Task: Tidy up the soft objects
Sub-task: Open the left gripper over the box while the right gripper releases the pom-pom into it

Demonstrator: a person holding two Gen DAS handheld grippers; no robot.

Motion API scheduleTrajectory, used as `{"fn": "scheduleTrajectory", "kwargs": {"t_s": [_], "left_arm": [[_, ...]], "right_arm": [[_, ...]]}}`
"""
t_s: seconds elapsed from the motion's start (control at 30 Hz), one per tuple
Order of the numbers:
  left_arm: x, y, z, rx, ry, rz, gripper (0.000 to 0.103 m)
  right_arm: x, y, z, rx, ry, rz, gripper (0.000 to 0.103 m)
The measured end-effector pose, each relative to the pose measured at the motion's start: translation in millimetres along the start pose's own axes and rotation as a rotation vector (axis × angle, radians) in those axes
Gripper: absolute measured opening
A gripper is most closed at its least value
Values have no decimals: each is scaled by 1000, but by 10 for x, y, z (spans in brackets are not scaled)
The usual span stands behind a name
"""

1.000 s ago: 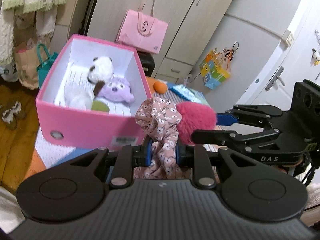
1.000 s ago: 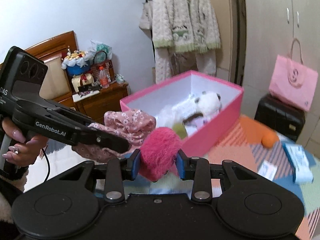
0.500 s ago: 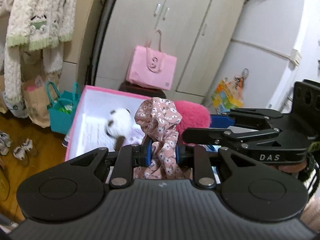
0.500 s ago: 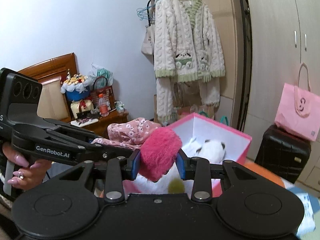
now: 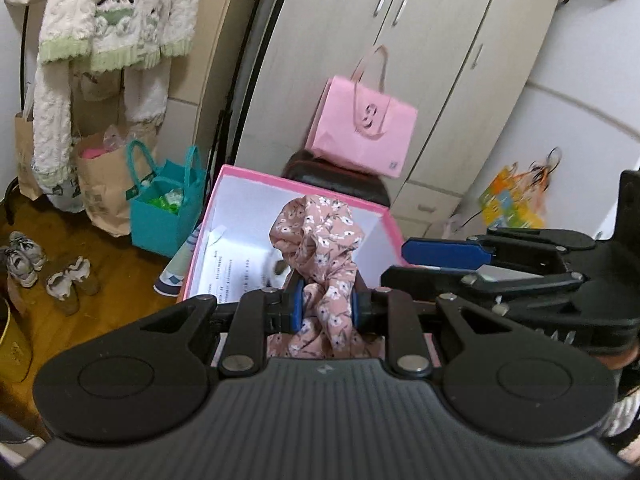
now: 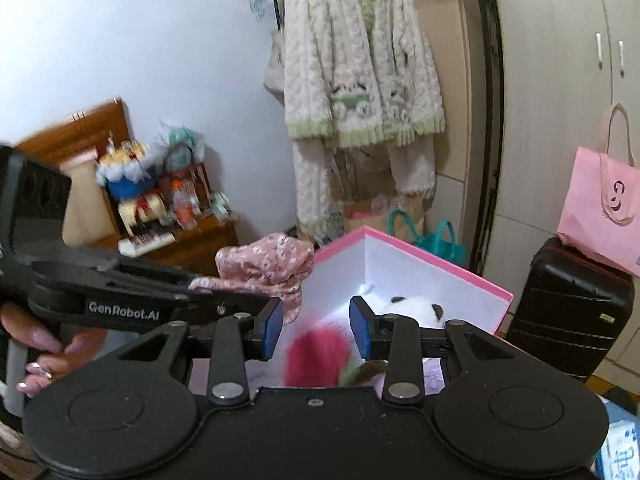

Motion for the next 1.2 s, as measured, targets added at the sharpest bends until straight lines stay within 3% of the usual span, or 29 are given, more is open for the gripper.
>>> {"fn": "scheduleTrajectory", "kwargs": {"t_s": [0.07, 0.1, 0.33, 0.4, 0.43, 0.47, 0.63, 0.83, 1.2], "left_arm": [[15, 173, 60, 41, 11, 39, 21], [11, 251, 84, 62, 17, 59, 21], [-16, 484, 122, 137, 91, 119, 24], [-14, 517, 120, 147, 93, 121, 32], [-8, 535, 125, 153, 94, 123, 44], [-1, 538, 125, 158, 95, 119, 49], [4, 360, 118, 172, 111, 73, 64], [-82, -9, 75, 151, 128, 46, 71], [-207, -637, -367, 78, 277, 15, 84]], "right_arm": [[-28, 193, -48, -2, -4, 43, 37], [-39, 281, -70, 1, -6, 63, 28], [-207, 572, -204, 14, 37, 140, 27], [-207, 542, -212, 9, 36, 134, 27], [-211, 510, -217, 4, 38, 128, 27], [-206, 493, -240, 0, 41, 123, 27], [-273, 252, -352, -63, 57, 100, 29], [-454, -77, -338, -122, 41, 94, 34], [-617, -663, -77, -189, -4, 71, 61]]}}
Point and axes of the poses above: each gripper's, at about its wrist camera, not at the fingertips, and y roughly the way its jaws point, z to its left, x to its top, the point moved 7 cm from there along y, roughly the way its jaws point, and after that the axes turned 3 degrees about -x, right-handed, at the moved point
